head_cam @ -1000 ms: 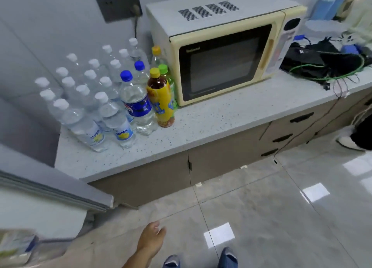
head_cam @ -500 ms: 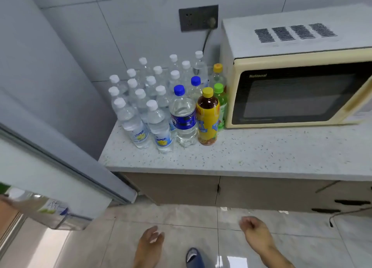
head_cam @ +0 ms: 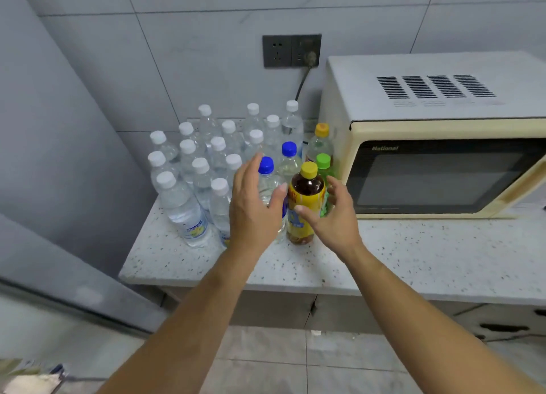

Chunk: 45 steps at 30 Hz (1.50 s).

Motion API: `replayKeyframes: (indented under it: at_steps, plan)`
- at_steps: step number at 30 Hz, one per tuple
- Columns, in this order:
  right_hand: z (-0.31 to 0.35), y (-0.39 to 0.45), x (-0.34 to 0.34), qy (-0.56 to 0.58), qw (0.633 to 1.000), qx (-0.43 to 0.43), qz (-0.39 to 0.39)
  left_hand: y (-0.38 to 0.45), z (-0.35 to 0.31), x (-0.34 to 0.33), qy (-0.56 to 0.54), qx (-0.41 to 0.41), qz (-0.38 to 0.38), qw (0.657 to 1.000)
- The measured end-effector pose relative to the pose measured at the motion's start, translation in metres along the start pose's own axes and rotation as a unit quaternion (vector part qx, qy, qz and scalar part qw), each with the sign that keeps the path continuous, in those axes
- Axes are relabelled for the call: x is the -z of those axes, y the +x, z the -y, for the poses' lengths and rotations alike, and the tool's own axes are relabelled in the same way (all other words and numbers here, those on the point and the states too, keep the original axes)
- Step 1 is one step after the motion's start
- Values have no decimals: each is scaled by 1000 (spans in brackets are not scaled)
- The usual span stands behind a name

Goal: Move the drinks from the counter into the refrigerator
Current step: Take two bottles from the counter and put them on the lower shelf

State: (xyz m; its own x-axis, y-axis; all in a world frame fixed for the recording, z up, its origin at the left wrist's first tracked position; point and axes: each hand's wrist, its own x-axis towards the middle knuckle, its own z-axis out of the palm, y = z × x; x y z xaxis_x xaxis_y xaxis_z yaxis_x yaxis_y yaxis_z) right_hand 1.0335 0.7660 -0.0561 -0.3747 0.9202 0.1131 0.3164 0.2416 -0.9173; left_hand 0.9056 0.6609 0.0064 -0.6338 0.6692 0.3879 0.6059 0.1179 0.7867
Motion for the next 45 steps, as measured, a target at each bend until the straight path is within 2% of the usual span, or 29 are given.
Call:
replayKeyframes:
  at_steps: [5, 8, 14, 19, 21, 23, 28, 34, 40, 45]
  plan:
    - [3, 22, -7, 16, 999, 23, 27, 38, -1, -11, 84, 40, 72, 993]
    - [2, 25, -6, 6, 999, 22, 28, 42, 3, -12, 89, 69, 55, 992]
    - [-11, -1, 23, 57, 997, 42, 10, 19, 0, -17, 15, 48, 30, 998]
    - [-28, -14, 52, 45, 999, 21, -22, -6, -5, -29, -20, 27, 59, 998]
    - [-35, -19, 60, 51, 998, 5, -34, -16, -2, -34, -54, 9, 46, 997]
    - [-40, -22, 63, 57, 998, 3, -24, -23, 6, -38, -87, 29, 42, 995]
    - [-47, -28, 50, 81, 996, -20, 38, -32, 35, -44, -137, 107, 95, 980]
    - [-50, -31, 36, 68, 995, -67, -6, -33, 68, -57, -181, 146, 138, 963]
    - [-53, -41, 40, 43, 996, -79, -18, -40, 90, -73, -215, 163, 117, 956]
    - [-49, -78, 51, 32, 996, -82, -26, -59, 85, -61, -256, 183, 120, 942]
